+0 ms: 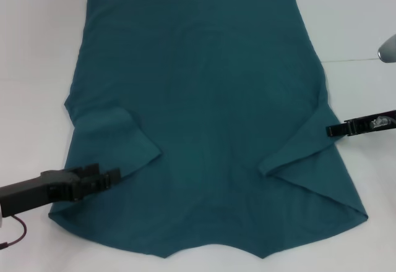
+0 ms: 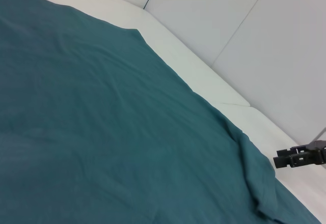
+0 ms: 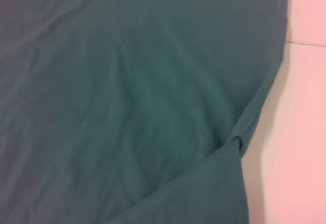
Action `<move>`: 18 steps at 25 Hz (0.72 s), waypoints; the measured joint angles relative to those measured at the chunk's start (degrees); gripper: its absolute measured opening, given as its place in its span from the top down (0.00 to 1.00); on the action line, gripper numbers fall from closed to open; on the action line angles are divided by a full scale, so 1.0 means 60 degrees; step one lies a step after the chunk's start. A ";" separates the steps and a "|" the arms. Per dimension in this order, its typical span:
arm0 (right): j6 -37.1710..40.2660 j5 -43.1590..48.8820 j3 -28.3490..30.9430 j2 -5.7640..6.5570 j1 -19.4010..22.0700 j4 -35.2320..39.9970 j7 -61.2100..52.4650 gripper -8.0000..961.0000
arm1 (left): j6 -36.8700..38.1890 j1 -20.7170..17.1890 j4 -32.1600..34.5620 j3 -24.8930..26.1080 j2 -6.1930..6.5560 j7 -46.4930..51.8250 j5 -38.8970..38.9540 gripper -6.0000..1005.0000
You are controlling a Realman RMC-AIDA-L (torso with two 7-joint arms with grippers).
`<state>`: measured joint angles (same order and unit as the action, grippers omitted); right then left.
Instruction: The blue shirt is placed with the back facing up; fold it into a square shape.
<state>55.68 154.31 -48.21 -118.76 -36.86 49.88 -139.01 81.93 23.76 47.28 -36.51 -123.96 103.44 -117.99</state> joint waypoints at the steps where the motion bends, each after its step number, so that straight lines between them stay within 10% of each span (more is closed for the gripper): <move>1: -0.0061 -0.0082 0.0035 0.0012 0.0027 -0.0073 0.0031 0.26 | -0.0004 0.0000 -0.0003 -0.0008 -0.0004 -0.0002 -0.0002 0.26; 18: -0.0958 -0.0728 0.0080 -0.0072 0.0041 -0.0823 0.0765 0.33 | 0.0023 0.0039 -0.0006 -0.0018 -0.0006 0.0045 -0.0008 0.26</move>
<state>49.93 149.94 -47.73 -119.19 -36.61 44.95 -134.42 82.07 24.00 47.24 -36.62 -124.00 103.71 -118.04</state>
